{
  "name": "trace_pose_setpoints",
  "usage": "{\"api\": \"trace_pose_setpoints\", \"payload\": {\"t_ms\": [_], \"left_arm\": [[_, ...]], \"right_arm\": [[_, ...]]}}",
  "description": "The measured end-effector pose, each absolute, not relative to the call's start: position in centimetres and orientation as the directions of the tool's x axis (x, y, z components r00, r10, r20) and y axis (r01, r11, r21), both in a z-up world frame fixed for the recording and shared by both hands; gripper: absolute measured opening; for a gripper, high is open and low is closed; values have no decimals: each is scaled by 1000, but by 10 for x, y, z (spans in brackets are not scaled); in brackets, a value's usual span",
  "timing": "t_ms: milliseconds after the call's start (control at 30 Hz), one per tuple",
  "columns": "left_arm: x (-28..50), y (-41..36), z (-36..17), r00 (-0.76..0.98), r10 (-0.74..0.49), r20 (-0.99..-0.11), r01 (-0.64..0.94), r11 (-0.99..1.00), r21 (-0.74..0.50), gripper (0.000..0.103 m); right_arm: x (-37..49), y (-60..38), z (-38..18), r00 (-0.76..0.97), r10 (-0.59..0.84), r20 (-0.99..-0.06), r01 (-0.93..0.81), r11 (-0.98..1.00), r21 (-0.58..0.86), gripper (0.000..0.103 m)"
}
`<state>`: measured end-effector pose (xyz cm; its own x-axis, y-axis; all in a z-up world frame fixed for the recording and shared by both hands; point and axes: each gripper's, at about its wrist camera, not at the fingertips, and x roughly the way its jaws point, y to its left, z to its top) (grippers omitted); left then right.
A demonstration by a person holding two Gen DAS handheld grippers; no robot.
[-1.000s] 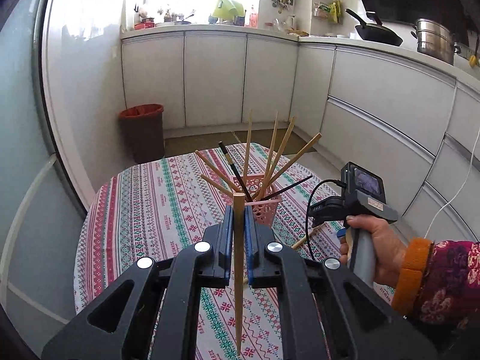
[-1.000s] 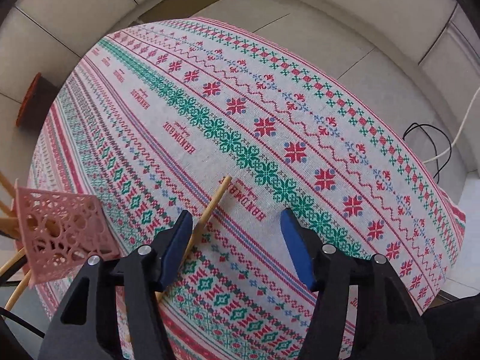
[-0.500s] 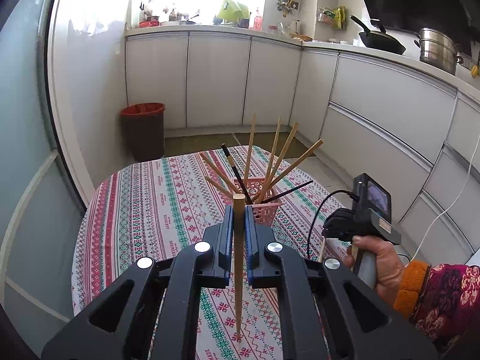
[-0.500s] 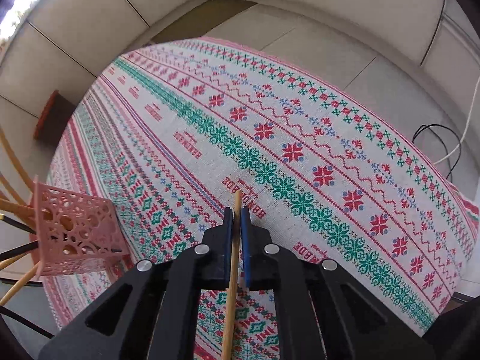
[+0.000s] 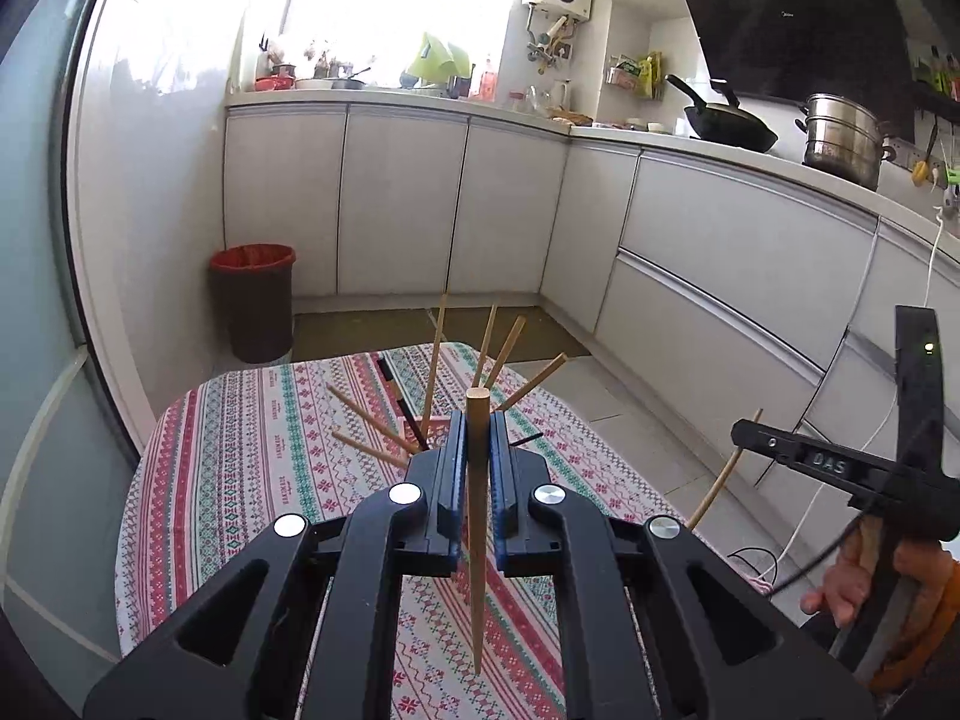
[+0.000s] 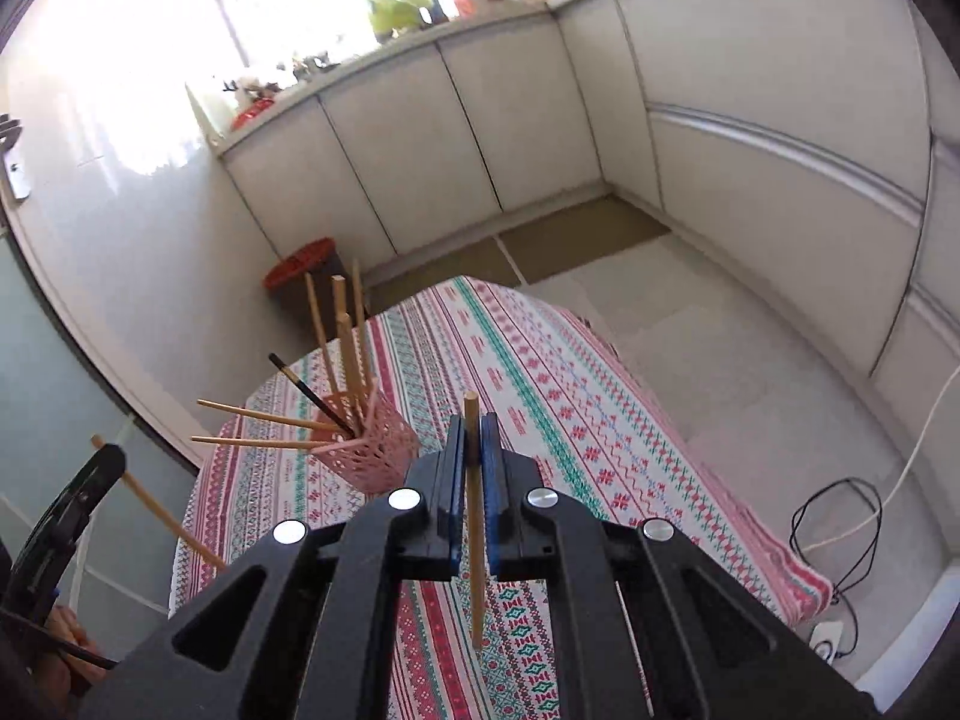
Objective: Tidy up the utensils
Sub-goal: 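Carry both held chopsticks upright over the pink basket, then open both tools, dropping the chopsticks into the basket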
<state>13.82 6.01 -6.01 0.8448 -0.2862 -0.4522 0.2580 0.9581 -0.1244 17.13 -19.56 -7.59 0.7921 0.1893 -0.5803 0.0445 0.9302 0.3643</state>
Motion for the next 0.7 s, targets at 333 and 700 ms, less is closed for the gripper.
{"api": "trace_pose_setpoints", "payload": {"t_ms": [333,700], "left_arm": [[181,53,5,908,-257,-331,231,966,-115,7],[256,44,-14,941,-150,-304,127,987,-94,7]], "right_arm": [[170,-205,46,883,281,-377,-119,910,398,5],[226,-185,85,915,306,-263,-173,887,429,5]]}}
